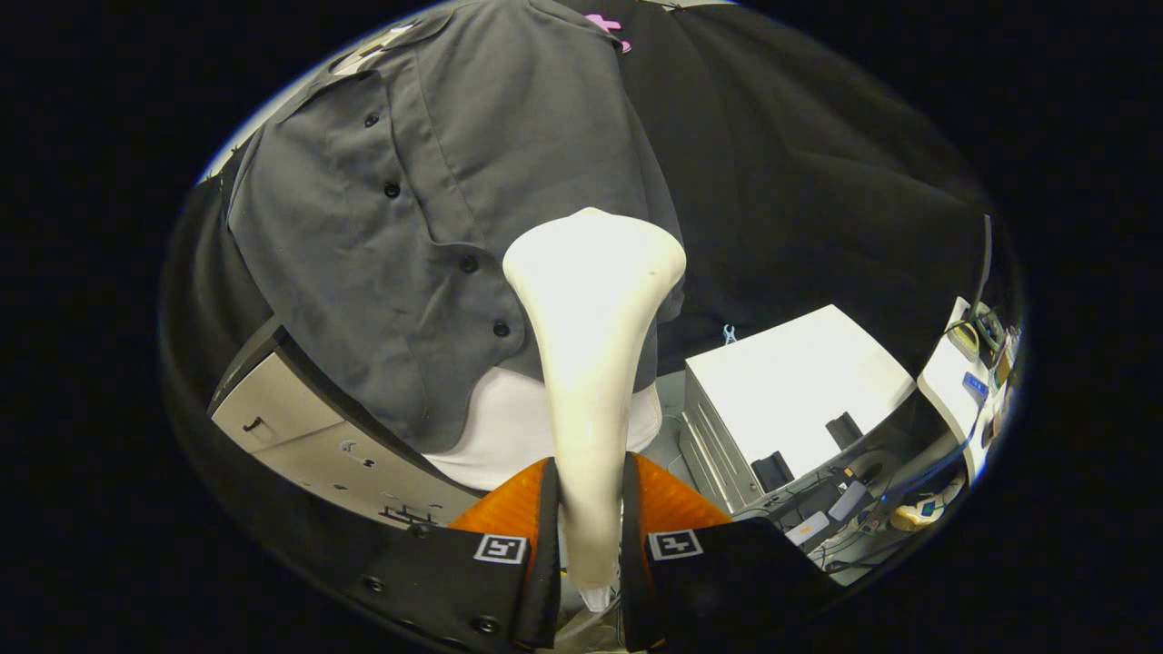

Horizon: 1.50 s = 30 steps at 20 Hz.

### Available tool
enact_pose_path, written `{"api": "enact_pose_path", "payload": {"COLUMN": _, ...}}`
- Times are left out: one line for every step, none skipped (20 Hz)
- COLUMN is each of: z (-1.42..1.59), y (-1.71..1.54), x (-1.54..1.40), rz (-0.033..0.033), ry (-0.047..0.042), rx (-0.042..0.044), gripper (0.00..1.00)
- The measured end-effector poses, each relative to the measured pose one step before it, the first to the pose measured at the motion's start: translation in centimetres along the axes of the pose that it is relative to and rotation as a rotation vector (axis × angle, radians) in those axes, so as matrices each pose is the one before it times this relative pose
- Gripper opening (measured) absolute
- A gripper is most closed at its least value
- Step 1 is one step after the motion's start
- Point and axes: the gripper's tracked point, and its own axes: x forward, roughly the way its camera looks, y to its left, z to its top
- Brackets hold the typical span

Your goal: Iron the clothes twice with a garment steamer, once on the left side and once on the right side.

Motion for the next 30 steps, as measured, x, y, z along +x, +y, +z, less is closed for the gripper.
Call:
{"api": "enact_pose_path", "payload": {"z": 0.223, "y": 0.632, "x": -0.535, "rz": -0.00946, "ry": -0.01467, "rx": 0.00542, "gripper": 0.35}}
{"api": "enact_pose_path", "payload": {"z": 0.327, "y": 0.827, "x": -0.412, "rz": -0.00152, "ry": -0.01376, "rx": -0.00785, "gripper": 0.35}}
{"api": "enact_pose_path", "payload": {"z": 0.426, "y": 0.981, "x": -0.638, "rz": 0.00178, "ry": -0.01573, "rx": -0.00526, "gripper": 0.35}}
{"api": "enact_pose_path", "payload": {"z": 0.510, "y": 1.142, "x": -0.419, "rz": 0.00475, "ry": -0.01537, "rx": -0.00501, "gripper": 0.35}}
{"api": "enact_pose_path", "payload": {"z": 0.377, "y": 1.092, "x": -0.501, "rz": 0.00418, "ry": -0.01665, "rx": -0.00329, "gripper": 0.35}}
{"api": "enact_pose_path", "payload": {"z": 0.602, "y": 1.034, "x": -0.483, "rz": 0.00391, "ry": -0.01553, "rx": -0.00307, "gripper": 0.35}}
{"api": "enact_pose_path", "payload": {"z": 0.524, "y": 0.934, "x": -0.586, "rz": 0.00138, "ry": -0.01391, "rx": -0.00300, "gripper": 0.35}}
{"api": "enact_pose_path", "payload": {"z": 0.593, "y": 0.961, "x": -0.465, "rz": 0.00167, "ry": -0.01662, "rx": -0.00491, "gripper": 0.35}}
{"api": "enact_pose_path", "payload": {"z": 0.660, "y": 1.075, "x": -0.371, "rz": 0.00439, "ry": -0.01616, "rx": -0.00631, "gripper": 0.35}}
{"api": "enact_pose_path", "payload": {"z": 0.494, "y": 1.056, "x": -0.487, "rz": 0.00546, "ry": -0.01633, "rx": -0.00441, "gripper": 0.35}}
{"api": "enact_pose_path", "payload": {"z": 0.585, "y": 1.020, "x": -0.295, "rz": 0.00516, "ry": -0.01728, "rx": -0.00303, "gripper": 0.35}}
{"api": "enact_pose_path", "payload": {"z": 0.626, "y": 1.080, "x": -0.185, "rz": 0.00542, "ry": -0.01780, "rx": -0.00141, "gripper": 0.35}}
{"api": "enact_pose_path", "payload": {"z": 0.608, "y": 0.905, "x": -0.495, "rz": 0.00543, "ry": -0.01583, "rx": -0.00182, "gripper": 0.35}}
{"api": "enact_pose_path", "payload": {"z": 0.584, "y": 1.015, "x": -0.398, "rz": 0.00409, "ry": -0.01548, "rx": -0.00374, "gripper": 0.34}}
{"api": "enact_pose_path", "payload": {"z": 0.735, "y": 1.004, "x": -0.504, "rz": 0.00461, "ry": -0.01663, "rx": -0.00915, "gripper": 0.35}}
{"api": "enact_pose_path", "payload": {"z": 0.733, "y": 0.846, "x": -0.490, "rz": 0.00666, "ry": -0.01871, "rx": -0.00659, "gripper": 0.35}}
{"api": "enact_pose_path", "payload": {"z": 0.580, "y": 1.011, "x": -0.341, "rz": 0.01081, "ry": -0.01375, "rx": -0.00699, "gripper": 0.35}}
{"api": "enact_pose_path", "payload": {"z": 0.669, "y": 0.972, "x": -0.353, "rz": 0.01192, "ry": -0.01845, "rx": 0.00113, "gripper": 0.35}}
{"api": "enact_pose_path", "payload": {"z": 0.596, "y": 0.935, "x": -0.294, "rz": 0.01172, "ry": -0.01693, "rx": -0.00062, "gripper": 0.35}}
{"api": "enact_pose_path", "payload": {"z": 0.585, "y": 0.815, "x": -0.190, "rz": 0.01031, "ry": -0.01641, "rx": -0.00320, "gripper": 0.35}}
{"api": "enact_pose_path", "payload": {"z": 0.561, "y": 0.676, "x": -0.342, "rz": 0.00798, "ry": -0.01576, "rx": -0.00347, "gripper": 0.35}}
{"api": "enact_pose_path", "payload": {"z": 0.483, "y": 0.591, "x": -0.197, "rz": 0.00599, "ry": -0.01079, "rx": -0.00604, "gripper": 0.35}}
{"api": "enact_pose_path", "payload": {"z": 0.490, "y": 0.568, "x": 0.006, "rz": 0.00345, "ry": -0.01016, "rx": -0.00696, "gripper": 0.35}}
{"api": "enact_pose_path", "payload": {"z": 0.410, "y": 0.343, "x": -0.117, "rz": 0.00017, "ry": -0.01011, "rx": -0.00721, "gripper": 0.35}}
{"api": "enact_pose_path", "payload": {"z": 0.466, "y": 0.422, "x": 0.113, "rz": 0.00066, "ry": -0.00817, "rx": -0.00445, "gripper": 0.35}}
{"api": "enact_pose_path", "payload": {"z": 0.492, "y": 0.440, "x": -0.046, "rz": 0.00424, "ry": -0.01082, "rx": 0.00314, "gripper": 0.35}}
{"api": "enact_pose_path", "payload": {"z": 0.456, "y": 0.393, "x": 0.011, "rz": 0.00551, "ry": -0.00911, "rx": 0.00479, "gripper": 0.35}}
{"api": "enact_pose_path", "payload": {"z": 0.424, "y": 0.267, "x": -0.101, "rz": 0.00203, "ry": -0.00986, "rx": 0.00285, "gripper": 0.35}}
{"api": "enact_pose_path", "payload": {"z": 0.404, "y": 0.142, "x": -0.073, "rz": -0.00118, "ry": -0.00953, "rx": -0.00549, "gripper": 0.35}}
{"api": "enact_pose_path", "payload": {"z": 0.264, "y": 0.029, "x": -0.034, "rz": -0.00256, "ry": -0.00598, "rx": -0.00669, "gripper": 0.35}}
